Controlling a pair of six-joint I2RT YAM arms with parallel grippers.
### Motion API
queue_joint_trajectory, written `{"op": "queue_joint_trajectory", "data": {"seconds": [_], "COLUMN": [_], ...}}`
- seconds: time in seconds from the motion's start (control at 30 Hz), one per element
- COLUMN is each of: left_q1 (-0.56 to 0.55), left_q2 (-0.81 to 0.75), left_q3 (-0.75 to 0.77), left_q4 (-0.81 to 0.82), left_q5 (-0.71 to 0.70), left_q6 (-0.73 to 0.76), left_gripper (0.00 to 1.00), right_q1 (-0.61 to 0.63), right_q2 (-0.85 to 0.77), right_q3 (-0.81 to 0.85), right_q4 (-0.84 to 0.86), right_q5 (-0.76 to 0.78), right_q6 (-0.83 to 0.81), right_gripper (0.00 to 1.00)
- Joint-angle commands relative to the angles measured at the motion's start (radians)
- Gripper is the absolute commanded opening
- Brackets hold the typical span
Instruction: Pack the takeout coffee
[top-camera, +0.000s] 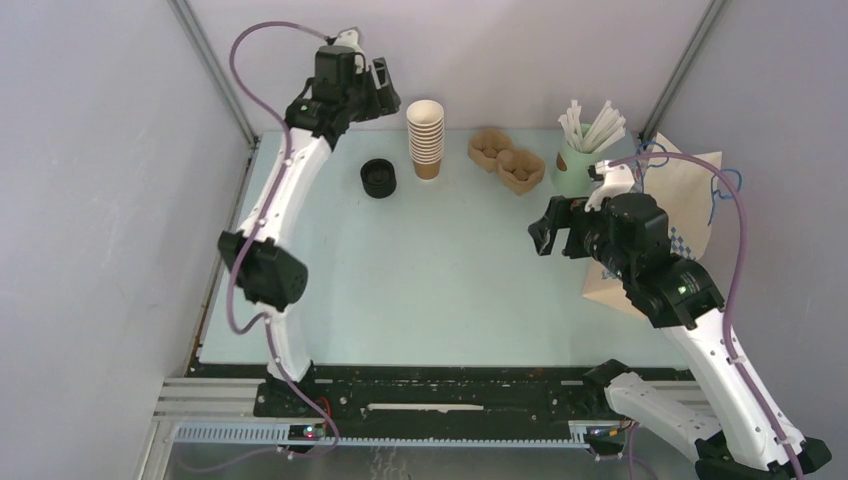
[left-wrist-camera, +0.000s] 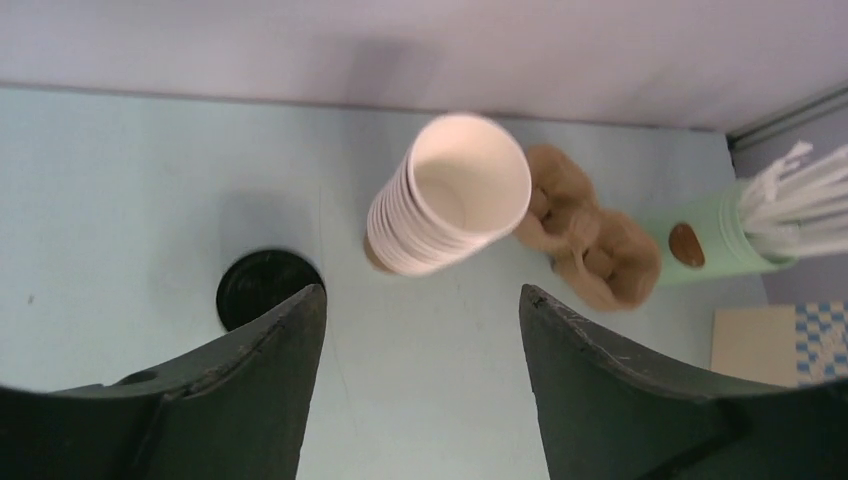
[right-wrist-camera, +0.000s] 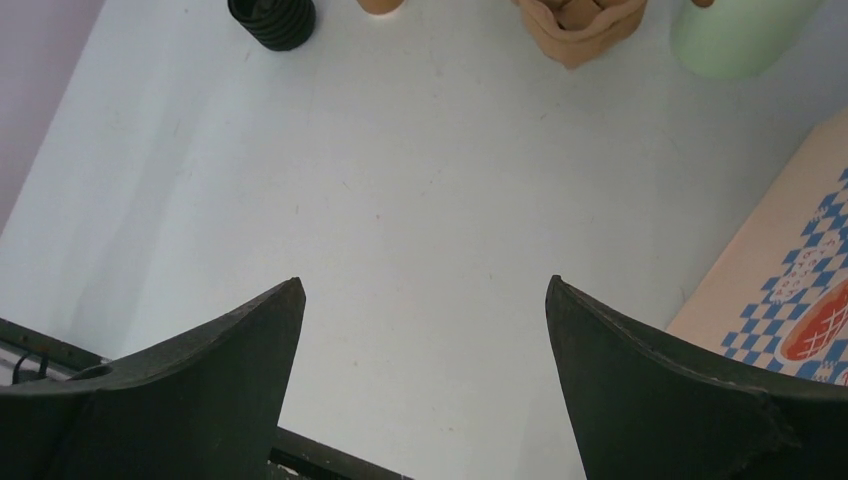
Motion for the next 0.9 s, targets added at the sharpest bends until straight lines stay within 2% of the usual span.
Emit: {"op": "queue_joint_trajectory", "data": {"seconds": [0.0, 0.07, 0.23, 0.37, 0.53, 0.7, 0.87], "left_q1": [-0.01, -0.024, -0.058, -0.076, -0.082, -0.09, -0.091], "left_q2": [0.183, 0.244, 0.293, 0.344, 0.379, 0.394, 0.412], "left_q3": [0.292, 0.346, 0.293, 0.307, 0.305, 0.294, 0.291], "left_q4": [-0.032, 0.001, 0.148, 0.192, 0.225, 0.245, 0.247], "left_q5": [-0.001, -0.01, -0.03, -0.074, -0.126, -0.211, -0.216], "left_q6": [0.054, 0.067, 0.082, 0.094, 0.094, 0.115, 0.113], "left_gripper": [0.74, 0.73, 0.68, 0.66, 0.58, 0.6, 0.59], "right_q1": [-0.011, -0.012, -0.014, -0.015, -0.015, -0.014, -0.013], "right_q2": [-0.004, 0.0, 0.013, 0.018, 0.011, 0.0, 0.0], "right_q3": [-0.014, -0.021, -0.023, -0.023, -0.023, -0.032, -0.036], "right_q4": [-0.019, -0.02, -0.024, -0.026, -0.036, -0.036, -0.036], "right_q5": [0.007, 0.007, 0.001, -0.005, -0.001, 0.001, 0.001], "right_q6": [0.01, 0.008, 0.013, 0.018, 0.024, 0.03, 0.033], "right_gripper": [1.0, 1.0, 1.0, 1.0, 1.0, 1.0, 1.0]}}
